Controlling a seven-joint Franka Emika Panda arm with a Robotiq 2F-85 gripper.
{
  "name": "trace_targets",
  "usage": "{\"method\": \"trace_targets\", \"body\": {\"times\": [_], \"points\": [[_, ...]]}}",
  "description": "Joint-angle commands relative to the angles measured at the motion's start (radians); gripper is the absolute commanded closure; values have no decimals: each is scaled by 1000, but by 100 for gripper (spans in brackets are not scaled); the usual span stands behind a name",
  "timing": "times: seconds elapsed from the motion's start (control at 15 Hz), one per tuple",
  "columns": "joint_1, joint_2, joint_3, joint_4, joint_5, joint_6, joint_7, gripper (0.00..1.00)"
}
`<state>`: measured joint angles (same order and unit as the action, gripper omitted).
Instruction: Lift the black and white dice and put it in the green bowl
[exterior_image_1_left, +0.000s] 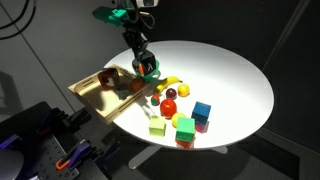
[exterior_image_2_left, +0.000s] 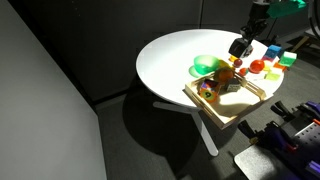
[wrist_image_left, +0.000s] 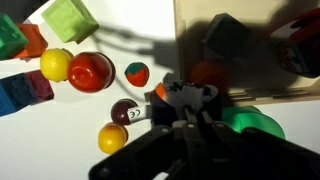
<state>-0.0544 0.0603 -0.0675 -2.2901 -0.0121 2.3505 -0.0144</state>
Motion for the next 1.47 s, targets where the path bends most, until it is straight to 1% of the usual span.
{"method": "trace_targets", "body": {"times": [0.0, 0.07, 0.53, 0.6, 0.67, 0.93, 1.4], "points": [[-3, -8, 3, -8, 3, -3, 0, 97], [-3, -10, 2, -13, 3, -3, 0, 92], [-3, -4, 3, -12, 3, -3, 0, 92], [-1, -4, 5, -15, 3, -2, -4, 97], [4, -5, 9, -21, -4, 1, -4, 97], [25, -11, 36, -39, -12, 0, -14, 97], [84, -15, 91, -73, -40, -5, -11, 97]]}}
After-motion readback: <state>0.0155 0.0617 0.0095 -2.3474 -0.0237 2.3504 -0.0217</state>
